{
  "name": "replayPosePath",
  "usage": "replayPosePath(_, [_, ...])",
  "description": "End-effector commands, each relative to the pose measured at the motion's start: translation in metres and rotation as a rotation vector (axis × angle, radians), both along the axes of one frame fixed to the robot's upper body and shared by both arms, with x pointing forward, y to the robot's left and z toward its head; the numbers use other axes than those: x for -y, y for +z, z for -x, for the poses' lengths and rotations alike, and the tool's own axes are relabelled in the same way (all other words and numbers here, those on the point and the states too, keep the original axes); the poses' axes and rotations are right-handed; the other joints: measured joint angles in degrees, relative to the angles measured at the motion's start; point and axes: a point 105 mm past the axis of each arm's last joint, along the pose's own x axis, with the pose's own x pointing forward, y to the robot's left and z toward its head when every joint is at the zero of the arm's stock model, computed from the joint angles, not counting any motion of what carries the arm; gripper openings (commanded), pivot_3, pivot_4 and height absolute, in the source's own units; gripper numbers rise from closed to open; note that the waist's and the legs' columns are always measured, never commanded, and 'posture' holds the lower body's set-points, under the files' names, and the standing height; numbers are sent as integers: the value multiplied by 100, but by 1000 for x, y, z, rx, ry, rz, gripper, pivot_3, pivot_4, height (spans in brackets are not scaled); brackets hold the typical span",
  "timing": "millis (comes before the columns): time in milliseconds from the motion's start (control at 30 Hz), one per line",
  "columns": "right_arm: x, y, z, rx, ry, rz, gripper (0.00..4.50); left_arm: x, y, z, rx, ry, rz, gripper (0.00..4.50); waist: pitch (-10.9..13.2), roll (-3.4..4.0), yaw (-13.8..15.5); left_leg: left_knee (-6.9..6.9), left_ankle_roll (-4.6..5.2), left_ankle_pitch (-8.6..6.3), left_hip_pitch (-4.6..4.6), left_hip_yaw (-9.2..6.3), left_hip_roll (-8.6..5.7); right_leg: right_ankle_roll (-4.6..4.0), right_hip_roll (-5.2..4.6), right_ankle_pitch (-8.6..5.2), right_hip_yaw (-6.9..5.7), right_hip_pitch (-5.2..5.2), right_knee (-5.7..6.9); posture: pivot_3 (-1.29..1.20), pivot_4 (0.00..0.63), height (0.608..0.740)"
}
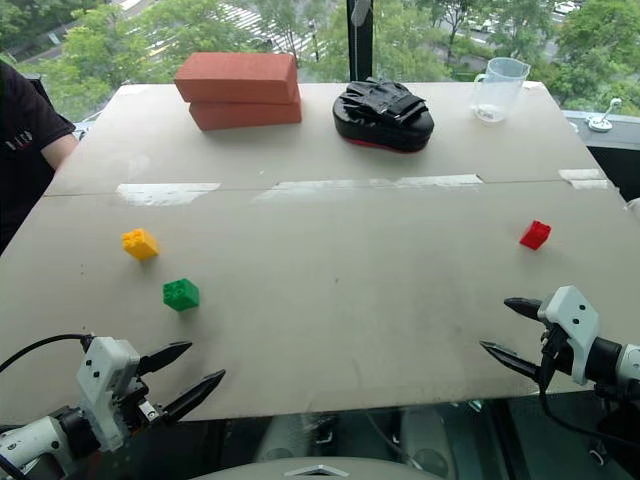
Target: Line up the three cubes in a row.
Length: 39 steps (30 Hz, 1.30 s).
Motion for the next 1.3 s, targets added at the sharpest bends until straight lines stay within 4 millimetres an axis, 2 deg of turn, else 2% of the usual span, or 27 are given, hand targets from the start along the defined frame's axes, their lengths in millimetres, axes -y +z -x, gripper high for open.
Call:
replayPosePath(33, [-3,24,-15,121,-57,-34,4433,11,19,-12,84,-41,32,4500,0,0,2,0,0,0,0,0,0,0,0,0,0,0,0,0,150,740])
replayPosePath(100, [-10,44,-37,202,-176,-115,4433,35,43,-29,163,-107,112,4500,8,6,6,1,-1,-3,-1,-5,0,0,4,0,-7,0,1,0,150,740])
replayPosePath(233, [-12,66,-67,246,-328,-157,4433,69,72,-44,228,-226,161,4500,11,13,8,13,-1,-2,-2,-9,2,0,6,1,-11,4,8,0,150,740])
replayPosePath(300, [-5,76,-83,276,-456,-35,4433,86,86,-49,254,-318,160,4500,10,15,7,18,0,-1,3,-1,0,0,8,2,-6,12,10,0,150,740])
replayPosePath(367, [15,81,-99,241,-660,8,4433,100,95,-52,268,-404,132,4500,9,11,7,19,4,1,2,5,-13,-2,20,4,1,11,21,0,150,740])
replayPosePath(467, [44,83,-116,159,-914,44,4433,118,110,-60,302,-501,142,4500,9,12,11,15,28,16,1,9,-29,-3,25,5,13,9,31,0,150,740])
replayPosePath(567, [59,82,-126,72,-1070,25,4433,131,120,-64,318,-571,157,4500,7,6,9,15,27,17,-6,7,-42,-18,34,17,13,8,29,0,150,740])
replayPosePath(767, [65,65,-144,-116,-1193,-54,4433,139,122,-67,320,-613,167,4500,8,8,-12,12,8,29,1,23,-60,9,43,28,19,6,28,0,150,740])
replayPosePath(933, [63,54,-152,-199,-1189,-94,4433,141,122,-64,319,-619,178,4500,8,8,-4,12,13,27,1,21,-60,22,44,20,22,6,29,0,150,740])
replayPosePath(1033, [66,43,-154,-232,-1186,-76,3286,142,122,-61,320,-617,182,4500,8,8,-5,13,28,18,3,20,-61,28,54,18,38,8,31,0,150,740])
replayPosePath(1167, [64,41,-156,-225,-1144,-38,1351,139,121,-59,316,-593,190,4500,8,10,-13,14,30,18,5,17,-62,29,59,17,54,9,35,0,150,740])
replayPosePath(1267, [54,49,-160,-146,-1019,-16,1324,137,119,-56,306,-576,201,4500,8,10,-9,14,30,18,5,13,-61,29,60,17,60,9,35,0,150,740])
replayPosePath(1300, [42,59,-163,-65,-904,2,1324,134,118,-55,296,-564,206,4500,8,10,-8,14,29,18,3,11,-60,28,60,17,64,9,35,0,150,740])
